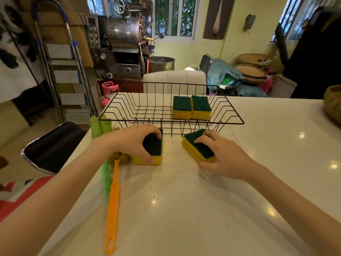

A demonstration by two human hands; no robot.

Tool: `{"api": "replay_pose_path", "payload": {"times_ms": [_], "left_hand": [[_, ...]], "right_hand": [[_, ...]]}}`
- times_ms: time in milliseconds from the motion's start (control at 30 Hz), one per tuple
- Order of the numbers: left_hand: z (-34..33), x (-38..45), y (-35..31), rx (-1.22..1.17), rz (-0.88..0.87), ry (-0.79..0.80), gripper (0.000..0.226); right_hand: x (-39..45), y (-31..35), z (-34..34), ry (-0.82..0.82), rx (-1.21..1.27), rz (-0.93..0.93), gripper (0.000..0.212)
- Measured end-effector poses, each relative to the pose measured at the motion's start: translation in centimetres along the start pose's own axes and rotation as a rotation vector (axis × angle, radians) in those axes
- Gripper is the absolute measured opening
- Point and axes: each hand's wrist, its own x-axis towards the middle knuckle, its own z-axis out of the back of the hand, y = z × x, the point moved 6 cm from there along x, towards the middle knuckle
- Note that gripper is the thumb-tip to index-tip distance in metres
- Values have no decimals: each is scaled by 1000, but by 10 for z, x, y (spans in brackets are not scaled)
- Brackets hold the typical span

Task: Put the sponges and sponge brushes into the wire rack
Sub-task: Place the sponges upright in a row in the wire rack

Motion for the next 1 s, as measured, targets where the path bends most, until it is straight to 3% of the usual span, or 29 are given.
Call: {"api": "replay_pose_path", "payload": {"times_ms": [167,400,567,733,900,1000], "left_hand": [[2,7,1,65,-1,1,64],[2,2,-4,97,11,91,66],[46,-18,-11,-222,-49,177,65],[103,-19,-9,-280,-103,74,74],[133,9,4,-266,-81,-60,74],[138,37,19,-246,-19,-131,66]], "right_hand": [[-1,-2,5,79,13,-1,62],[-2,3,33,69,319,115,31],[6,8,61,85,530,177,30],[34,4,97,-27,716,213,29],[75,-2,113,-133,716,187,29],[101,-8,112,-186,667,135,45]]}}
